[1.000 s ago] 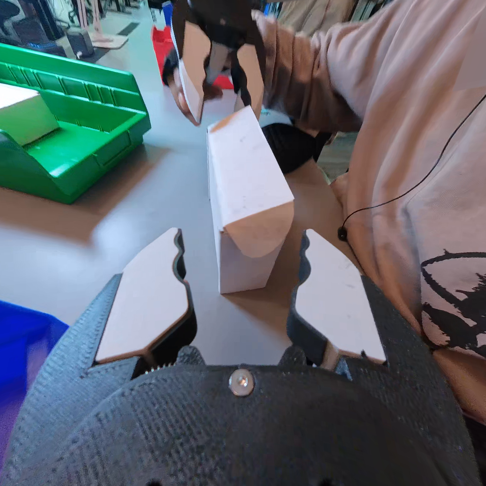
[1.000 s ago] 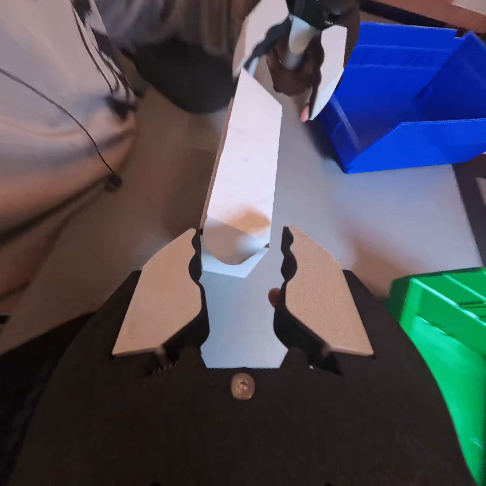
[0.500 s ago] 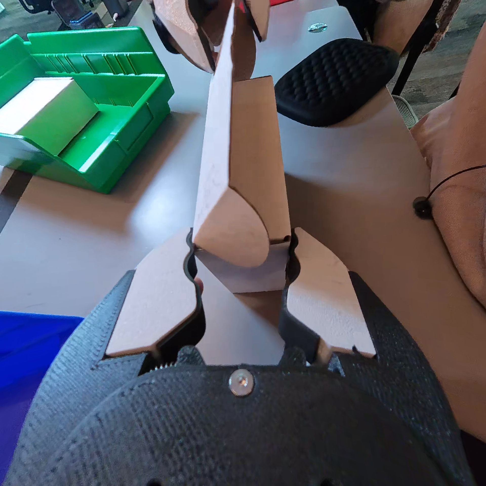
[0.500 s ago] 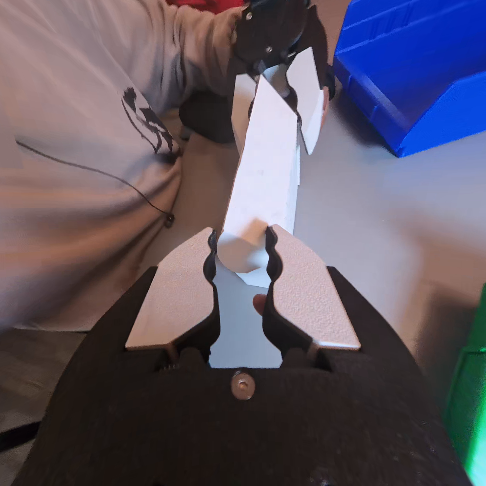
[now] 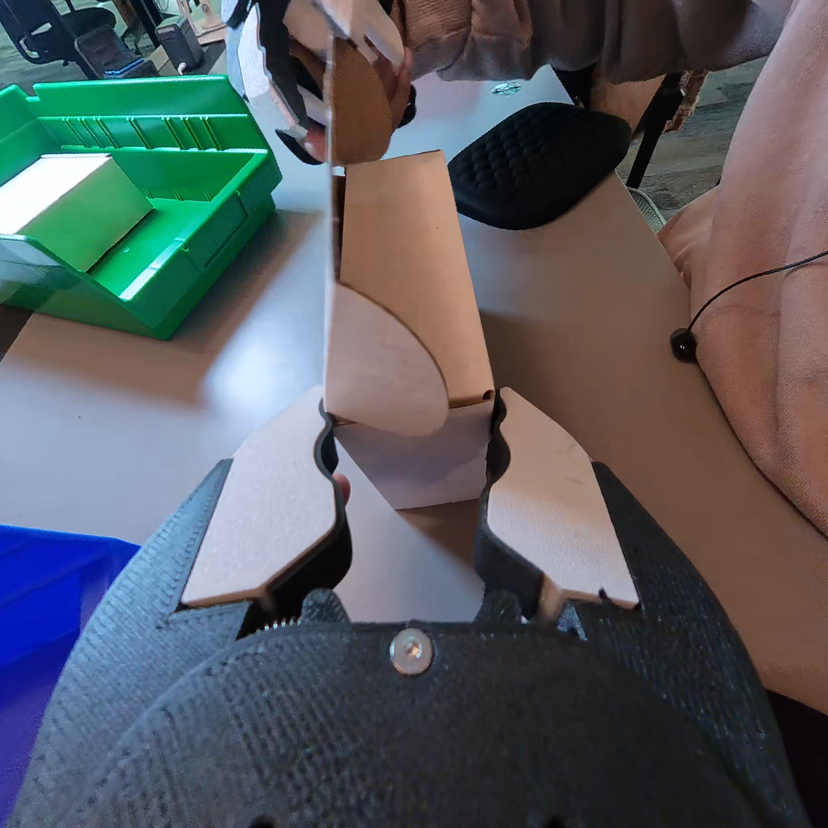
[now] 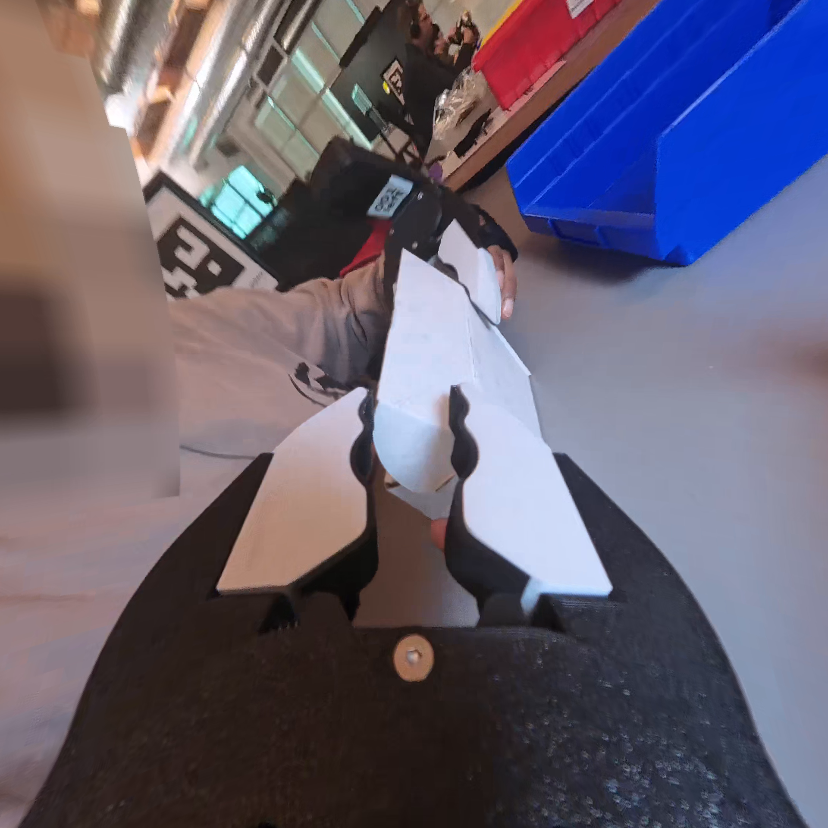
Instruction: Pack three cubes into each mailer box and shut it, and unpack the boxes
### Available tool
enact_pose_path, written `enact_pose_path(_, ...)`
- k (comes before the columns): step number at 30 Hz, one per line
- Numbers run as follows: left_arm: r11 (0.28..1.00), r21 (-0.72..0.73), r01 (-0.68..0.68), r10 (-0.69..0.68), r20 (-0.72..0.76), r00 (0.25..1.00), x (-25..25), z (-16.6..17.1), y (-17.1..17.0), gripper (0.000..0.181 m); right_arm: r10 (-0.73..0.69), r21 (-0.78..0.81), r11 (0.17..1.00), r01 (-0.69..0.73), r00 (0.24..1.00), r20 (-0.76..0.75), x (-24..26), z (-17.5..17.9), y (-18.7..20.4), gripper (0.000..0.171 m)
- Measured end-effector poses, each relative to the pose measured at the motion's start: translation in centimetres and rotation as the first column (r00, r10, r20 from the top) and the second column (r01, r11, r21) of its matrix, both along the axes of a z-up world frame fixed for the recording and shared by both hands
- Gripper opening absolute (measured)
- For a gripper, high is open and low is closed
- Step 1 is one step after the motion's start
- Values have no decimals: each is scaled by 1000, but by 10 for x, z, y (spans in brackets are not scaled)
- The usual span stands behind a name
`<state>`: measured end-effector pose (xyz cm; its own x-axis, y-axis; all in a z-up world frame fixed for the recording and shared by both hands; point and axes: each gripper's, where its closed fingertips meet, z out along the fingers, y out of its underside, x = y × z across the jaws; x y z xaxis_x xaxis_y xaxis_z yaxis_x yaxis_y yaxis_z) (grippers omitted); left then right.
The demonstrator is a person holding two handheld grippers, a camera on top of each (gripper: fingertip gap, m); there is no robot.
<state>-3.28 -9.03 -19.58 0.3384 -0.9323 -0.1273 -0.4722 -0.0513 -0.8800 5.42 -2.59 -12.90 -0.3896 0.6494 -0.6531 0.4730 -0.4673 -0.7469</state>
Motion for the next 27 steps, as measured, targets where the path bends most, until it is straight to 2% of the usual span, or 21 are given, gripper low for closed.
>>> enact_pose_path(3, 1000, -8, 27, -27, 9, 1000, 1, 0, -1, 66, 72, 231, 972, -43, 990, -118, 11, -2, -5, 41)
enact_pose_path(6, 999, -21, 38, -38, 22, 999, 0, 1, 0, 66, 161, 316, 943, -102, 973, -166, 18, -1, -5, 41)
enact_pose_path(11, 997, -26, 71, -71, 34, 997, 0, 1, -2, 65, 289, 525, 829, -195, 952, -102, 16, -21, -15, 45)
enact_pose_path(14, 997, -35, 76, -75, 24, 997, 0, 0, -2, 65, 345, 561, 792, -243, 935, -81, 14, -19, -21, 37)
enact_pose_path(17, 998, -37, 50, -51, -2, 999, -4, 0, -1, 65, 334, 475, 841, -259, 939, -80, 9, -12, -21, 34)
enact_pose_path(20, 999, -21, 28, -28, -19, 999, -4, -1, 0, 65, 291, 287, 922, -260, 954, -70, 6, -4, -15, 33)
enact_pose_path(24, 999, -32, -2, 0, -65, 998, -5, -2, 1, 66, 256, 78, 965, -251, 964, -74, 3, -1, -13, 32)
enact_pose_path(27, 999, -44, -15, 12, -69, 998, -5, -3, 2, 66, 236, 67, 971, -232, 969, -74, 6, -6, -9, 33)
